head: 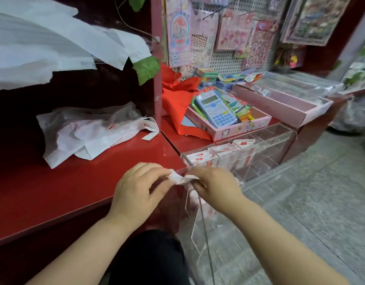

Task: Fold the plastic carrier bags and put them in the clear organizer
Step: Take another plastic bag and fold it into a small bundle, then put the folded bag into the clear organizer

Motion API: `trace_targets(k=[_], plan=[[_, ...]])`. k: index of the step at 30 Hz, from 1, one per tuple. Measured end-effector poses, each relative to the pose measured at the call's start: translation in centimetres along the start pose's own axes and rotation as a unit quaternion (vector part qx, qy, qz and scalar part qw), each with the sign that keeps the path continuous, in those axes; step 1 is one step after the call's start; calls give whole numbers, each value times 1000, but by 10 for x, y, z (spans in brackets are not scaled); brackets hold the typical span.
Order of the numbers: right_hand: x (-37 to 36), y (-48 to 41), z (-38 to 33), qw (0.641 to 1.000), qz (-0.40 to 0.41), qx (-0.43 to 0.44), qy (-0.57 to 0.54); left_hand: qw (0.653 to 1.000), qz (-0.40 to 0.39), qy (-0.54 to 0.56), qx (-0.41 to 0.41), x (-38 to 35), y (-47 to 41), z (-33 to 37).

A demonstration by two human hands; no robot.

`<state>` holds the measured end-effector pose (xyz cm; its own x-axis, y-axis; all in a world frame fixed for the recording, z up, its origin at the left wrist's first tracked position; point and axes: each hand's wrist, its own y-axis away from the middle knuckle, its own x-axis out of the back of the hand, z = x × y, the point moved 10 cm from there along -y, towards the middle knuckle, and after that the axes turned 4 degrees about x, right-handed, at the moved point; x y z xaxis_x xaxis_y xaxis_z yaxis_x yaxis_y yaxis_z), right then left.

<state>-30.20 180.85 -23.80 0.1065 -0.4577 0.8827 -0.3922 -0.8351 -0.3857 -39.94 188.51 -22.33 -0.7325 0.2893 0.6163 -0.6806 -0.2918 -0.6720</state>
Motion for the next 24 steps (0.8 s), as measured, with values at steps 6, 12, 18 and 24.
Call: trace_targets(k=[6, 12, 18, 24], plan=[[53, 50, 142, 949, 115, -223, -191, 984, -139, -67, 88, -88, -27, -12], [37, 71, 226, 933, 77, -306, -172, 945, -214, -233, 85, -138, -30, -28], [10, 45, 257, 955, -66, -289, -30, 946, -212, -242, 47, -147, -27, -31], [-18, 31, 269, 928, -245, -251, 124, 947, -213, -237, 45, -149, -27, -30]])
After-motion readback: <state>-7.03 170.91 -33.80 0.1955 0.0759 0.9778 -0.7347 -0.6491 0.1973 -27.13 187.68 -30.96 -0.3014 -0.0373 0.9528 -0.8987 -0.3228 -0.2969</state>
